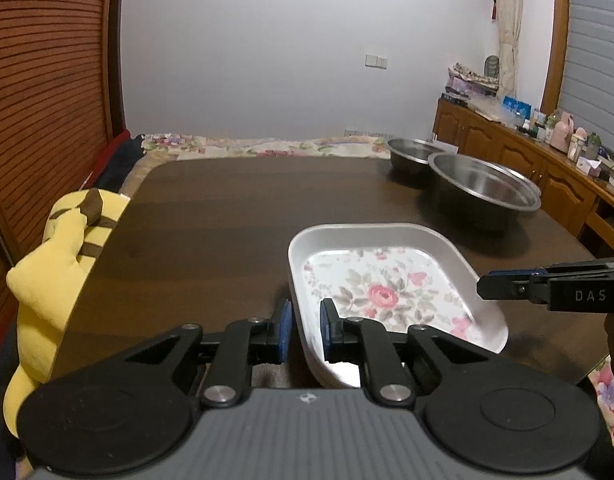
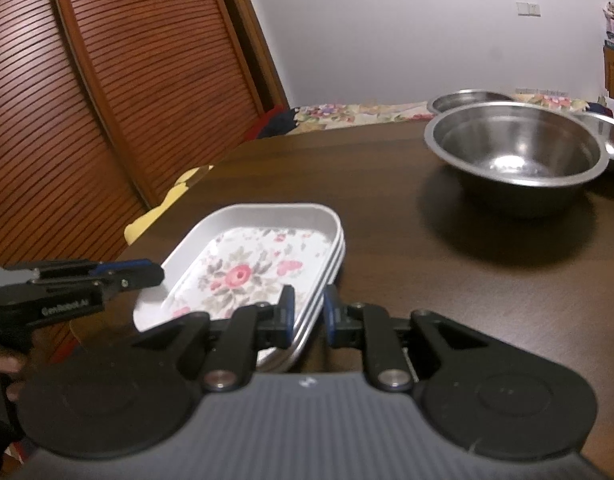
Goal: Organize plates and bowls
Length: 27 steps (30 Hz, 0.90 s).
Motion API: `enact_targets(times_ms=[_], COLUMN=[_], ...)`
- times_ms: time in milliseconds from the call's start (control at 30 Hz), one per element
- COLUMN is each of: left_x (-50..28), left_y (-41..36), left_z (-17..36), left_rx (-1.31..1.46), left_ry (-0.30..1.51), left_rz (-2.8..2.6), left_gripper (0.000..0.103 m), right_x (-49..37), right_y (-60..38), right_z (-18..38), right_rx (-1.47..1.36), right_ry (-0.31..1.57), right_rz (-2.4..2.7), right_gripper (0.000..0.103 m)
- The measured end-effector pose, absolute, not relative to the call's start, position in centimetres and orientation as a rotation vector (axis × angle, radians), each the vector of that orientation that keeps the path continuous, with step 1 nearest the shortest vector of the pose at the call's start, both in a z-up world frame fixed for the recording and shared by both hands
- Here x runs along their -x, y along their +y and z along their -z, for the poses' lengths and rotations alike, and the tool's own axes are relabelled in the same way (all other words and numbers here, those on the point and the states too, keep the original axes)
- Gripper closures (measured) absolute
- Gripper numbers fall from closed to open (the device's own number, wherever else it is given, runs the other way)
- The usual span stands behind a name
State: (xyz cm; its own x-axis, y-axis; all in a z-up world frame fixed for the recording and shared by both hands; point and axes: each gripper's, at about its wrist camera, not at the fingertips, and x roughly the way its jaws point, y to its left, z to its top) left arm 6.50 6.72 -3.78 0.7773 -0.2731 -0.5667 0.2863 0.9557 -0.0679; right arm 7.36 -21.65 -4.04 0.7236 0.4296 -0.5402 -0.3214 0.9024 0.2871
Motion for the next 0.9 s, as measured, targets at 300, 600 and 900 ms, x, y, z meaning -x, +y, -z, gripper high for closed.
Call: enact_targets(times_ms=[300, 600, 900], left_x=[-7.2, -10.1, -12.9], left_y=[4.4, -1.0, -5.8], left_z=[1.3, 0.0, 0.4], left_rx=[-0.057, -0.099, -0.112], left_ry=[0.559, 0.544, 0.56], left_rz=[0.343, 0.412, 0.448], left_gripper=[0.088, 0.088, 0.074], right_x=[-6.5, -7.4, -9.1], right_y=[-23.9, -28.9, -34.1], right_z=[1.2, -0.7, -1.2], right_rx=[-0.14, -0.114, -0.118], right_ry=[0.557, 0.476, 0.403], right_rz=[-0.374, -0.296, -0.192], right_gripper=[0.085, 0.081, 0.079])
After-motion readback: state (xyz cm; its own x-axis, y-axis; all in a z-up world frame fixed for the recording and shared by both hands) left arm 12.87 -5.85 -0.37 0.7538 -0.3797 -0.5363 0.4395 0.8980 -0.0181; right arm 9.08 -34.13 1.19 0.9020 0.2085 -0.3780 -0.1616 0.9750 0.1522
